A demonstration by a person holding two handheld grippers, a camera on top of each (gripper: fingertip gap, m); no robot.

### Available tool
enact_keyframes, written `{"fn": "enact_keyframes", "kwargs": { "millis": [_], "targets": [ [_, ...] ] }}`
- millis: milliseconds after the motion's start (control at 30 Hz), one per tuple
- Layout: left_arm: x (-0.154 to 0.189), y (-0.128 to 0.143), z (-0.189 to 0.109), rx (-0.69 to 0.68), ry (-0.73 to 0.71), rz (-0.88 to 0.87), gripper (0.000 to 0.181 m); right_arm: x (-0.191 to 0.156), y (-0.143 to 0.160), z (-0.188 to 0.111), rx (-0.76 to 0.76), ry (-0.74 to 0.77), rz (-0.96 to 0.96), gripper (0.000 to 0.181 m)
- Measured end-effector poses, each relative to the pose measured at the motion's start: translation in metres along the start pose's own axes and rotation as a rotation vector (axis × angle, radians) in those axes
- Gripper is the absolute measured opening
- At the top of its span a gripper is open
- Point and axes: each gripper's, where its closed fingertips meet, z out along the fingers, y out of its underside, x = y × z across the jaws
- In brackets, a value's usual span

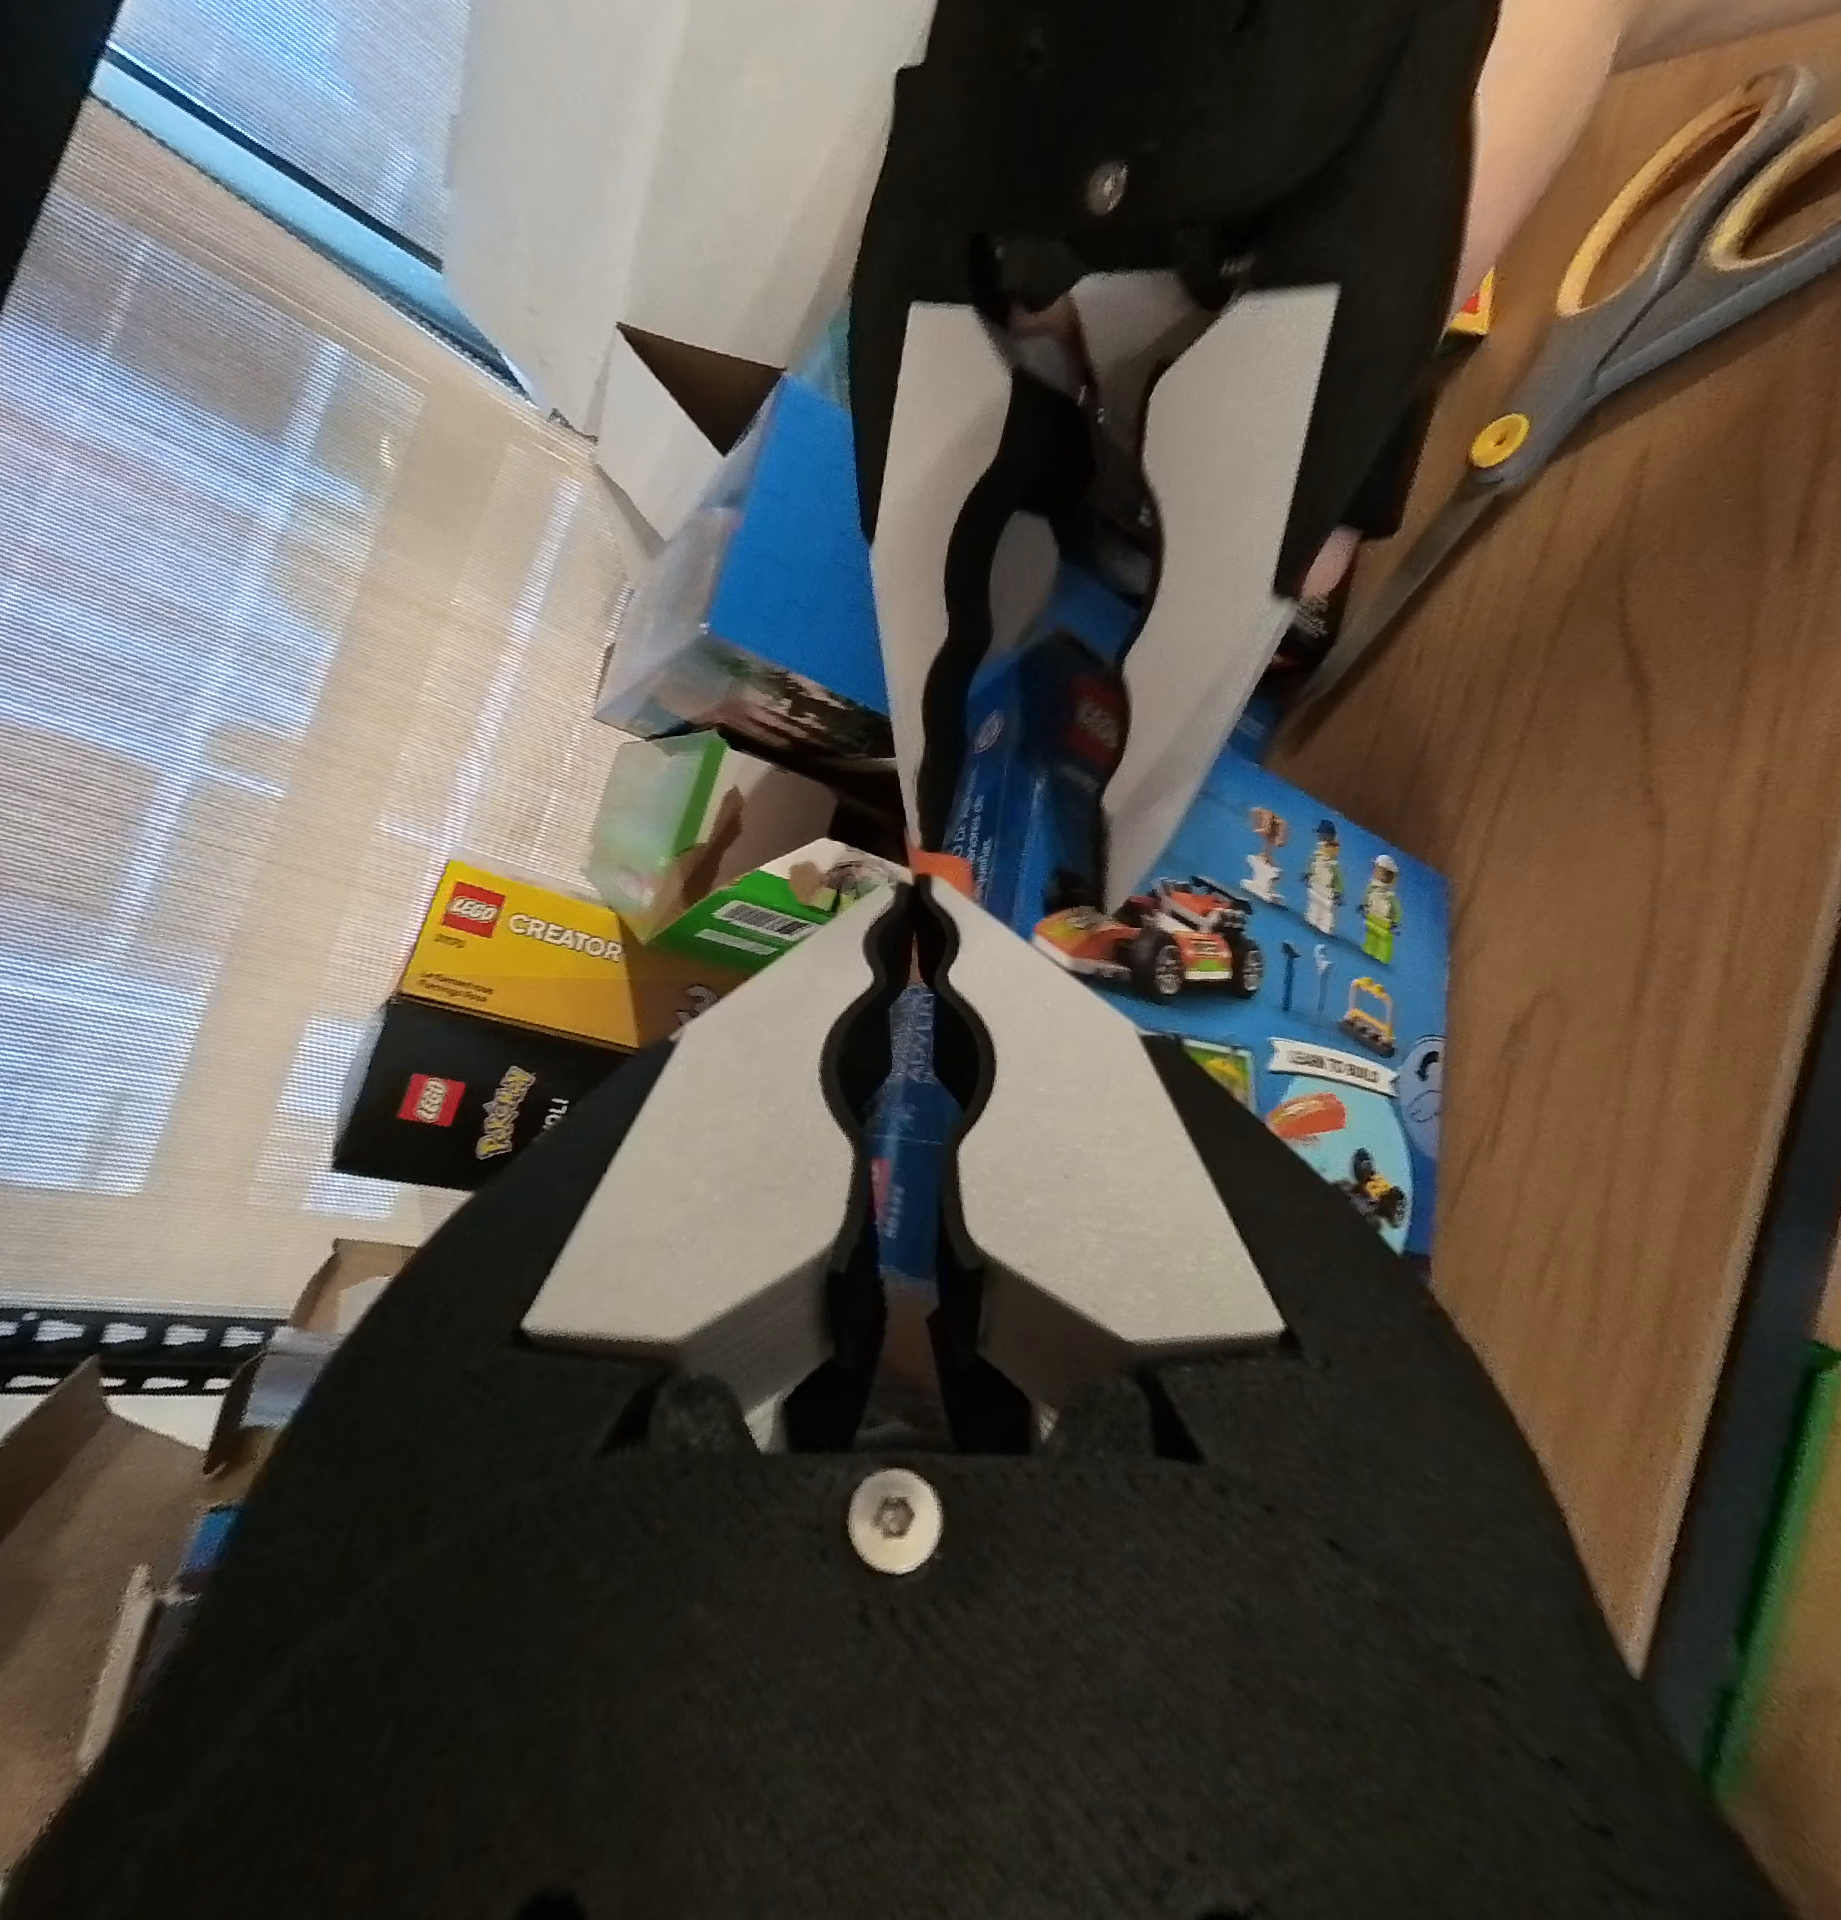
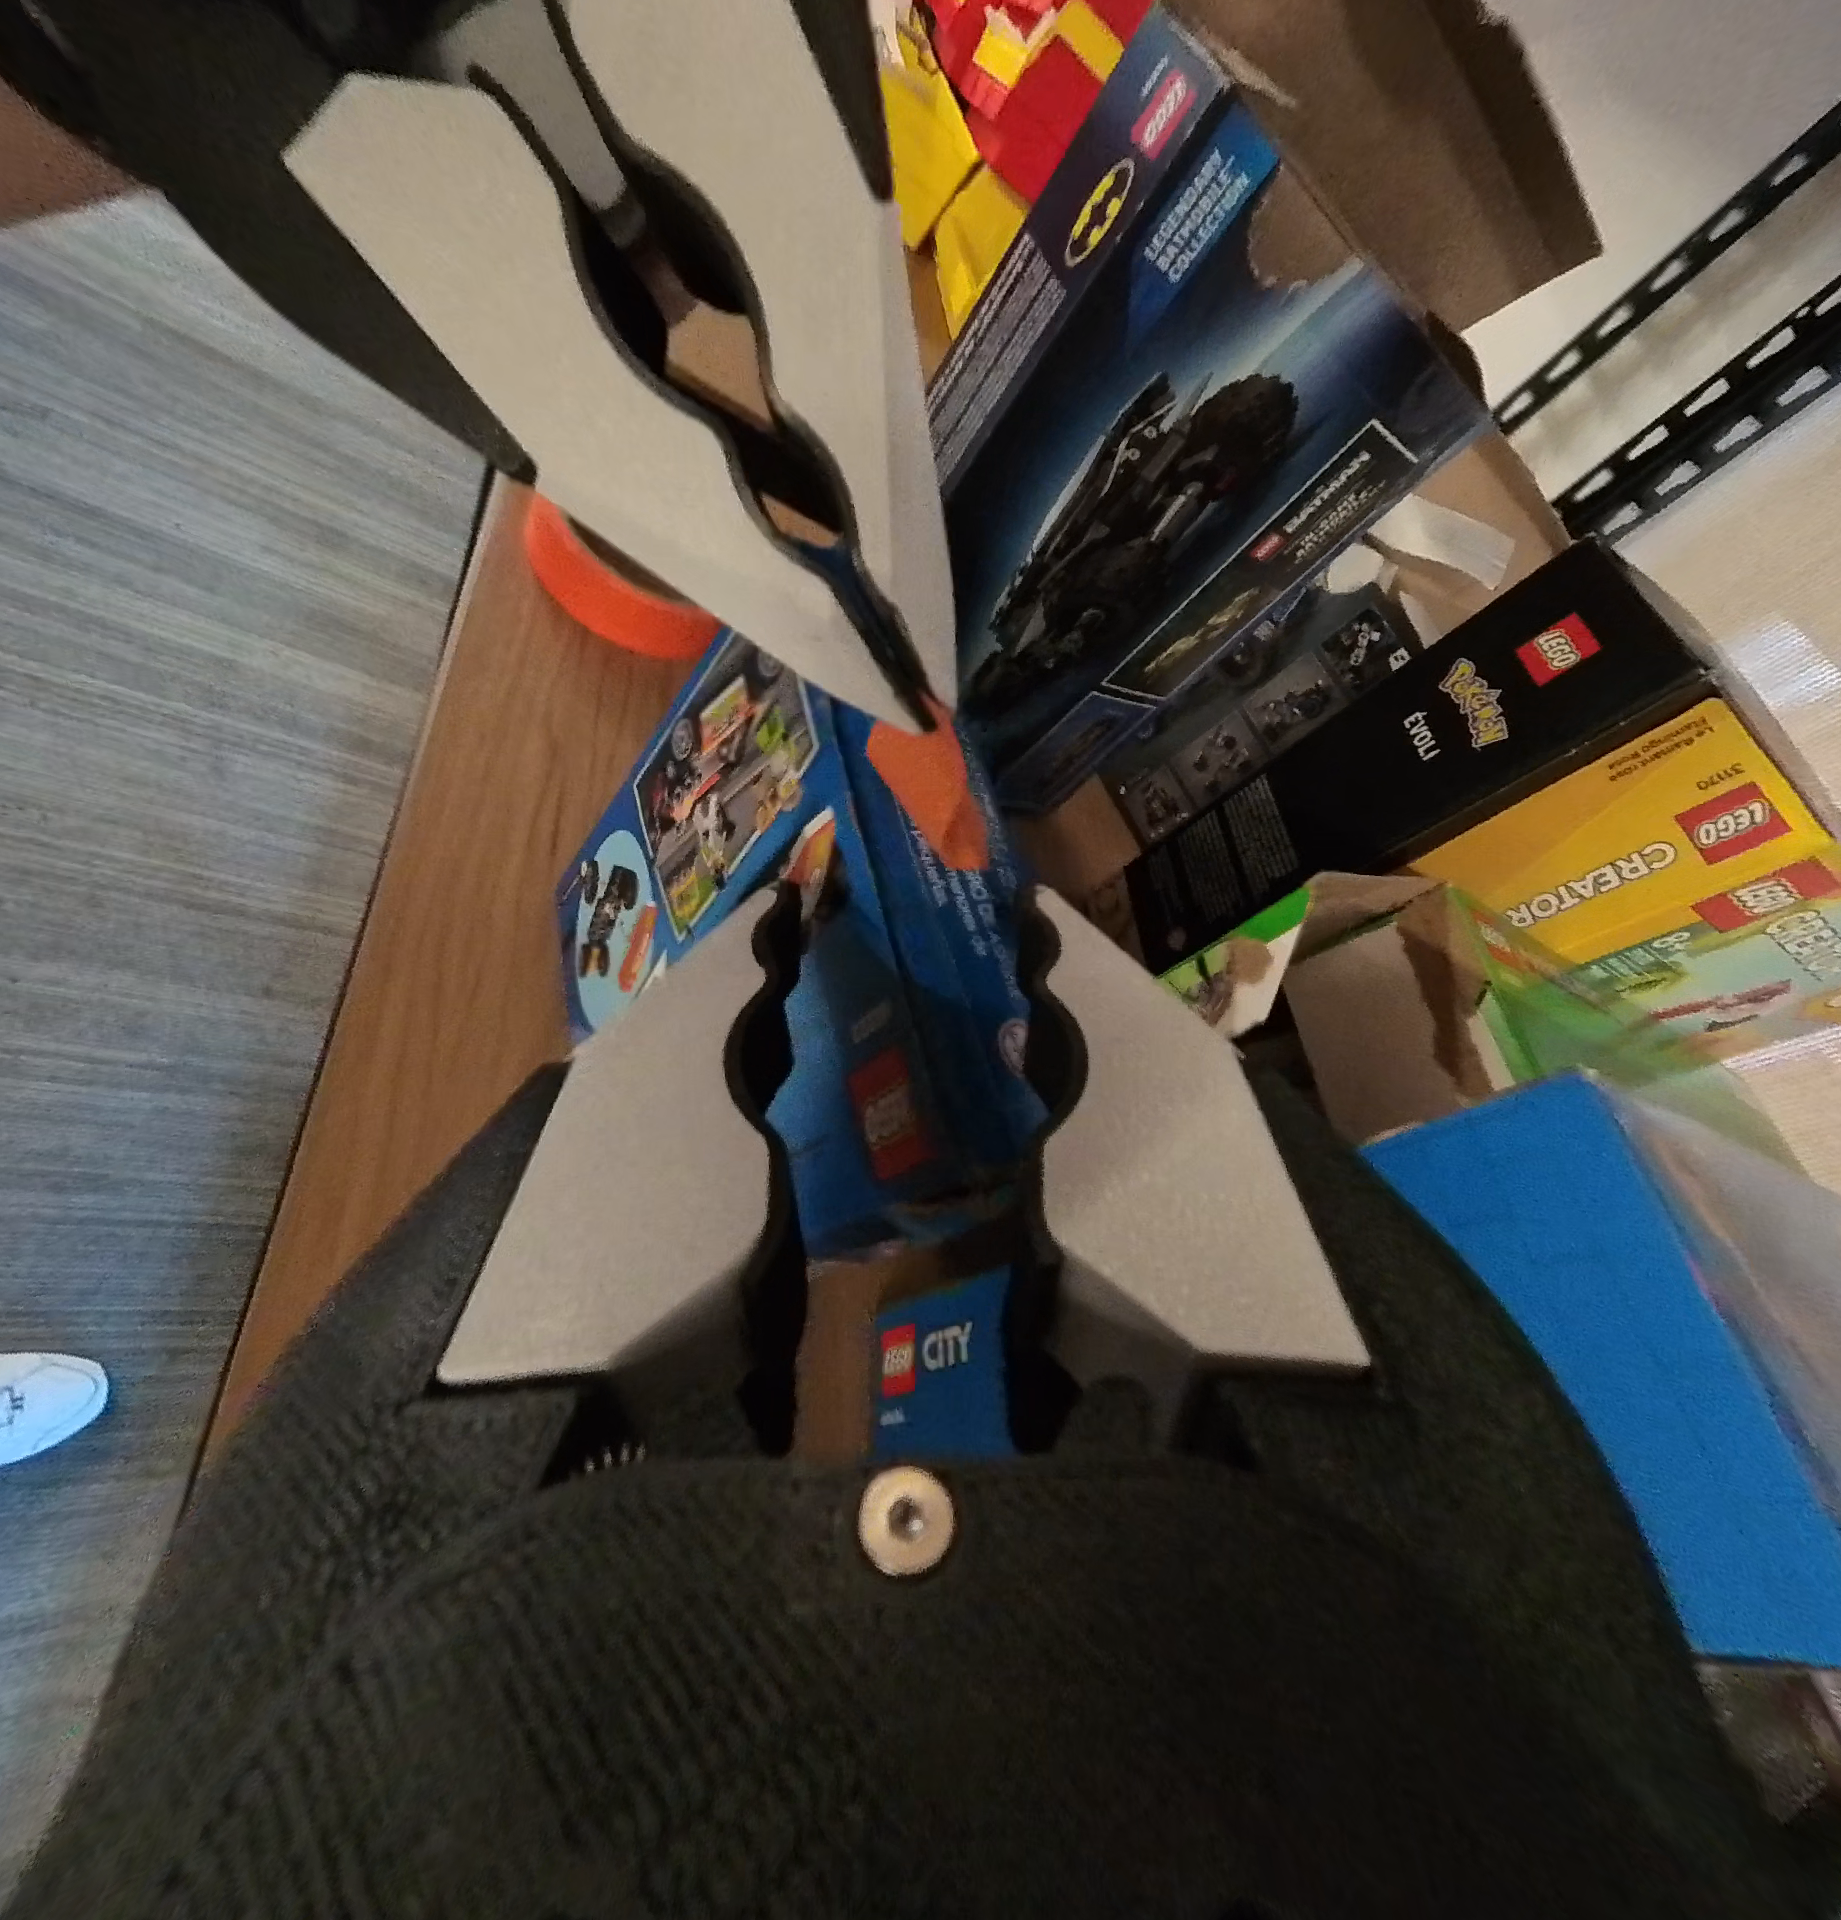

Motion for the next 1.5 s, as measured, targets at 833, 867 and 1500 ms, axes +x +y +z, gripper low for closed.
{"fn": "enact_keyframes", "kwargs": {
  "millis": [833, 867, 1500],
  "targets": [
    [-0.012, -0.002, -0.001, 0.01, -0.023, 0.018, 0.0, -0.004, -0.009, -0.013, -0.06, -0.018, -0.391, 0.033],
    [-0.013, -0.002, 0.0, 0.012, -0.022, 0.018, 0.0, -0.002, -0.013, -0.014, -0.045, -0.029, -0.359, 0.033],
    [-0.028, -0.001, 0.012, -0.014, 0.119, -0.022, 0.0, 0.021, -0.009, -0.007, -0.107, -0.121, -0.252, 0.03]
  ]
}}
